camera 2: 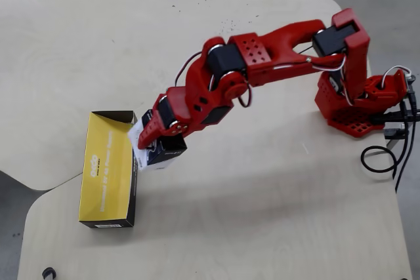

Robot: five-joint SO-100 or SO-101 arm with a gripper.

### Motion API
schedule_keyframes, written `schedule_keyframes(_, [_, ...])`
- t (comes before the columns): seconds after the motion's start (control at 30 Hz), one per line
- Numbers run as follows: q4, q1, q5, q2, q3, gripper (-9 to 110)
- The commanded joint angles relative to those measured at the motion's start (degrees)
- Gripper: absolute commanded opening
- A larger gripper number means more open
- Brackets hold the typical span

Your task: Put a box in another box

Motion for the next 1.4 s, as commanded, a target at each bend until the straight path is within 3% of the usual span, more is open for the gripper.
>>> schedule_keyframes(0.0, [-10.37,1.58,-2.02,-1.93,-5.19,8])
schedule_keyframes(0.67, [-26.54,4.48,-6.15,-17.14,-8.26,8])
schedule_keyframes(1.23, [-25.58,3.96,-8.53,-11.6,-1.85,40])
schedule_keyframes(1.37, [-24.96,3.78,-10.02,-10.02,-0.62,42])
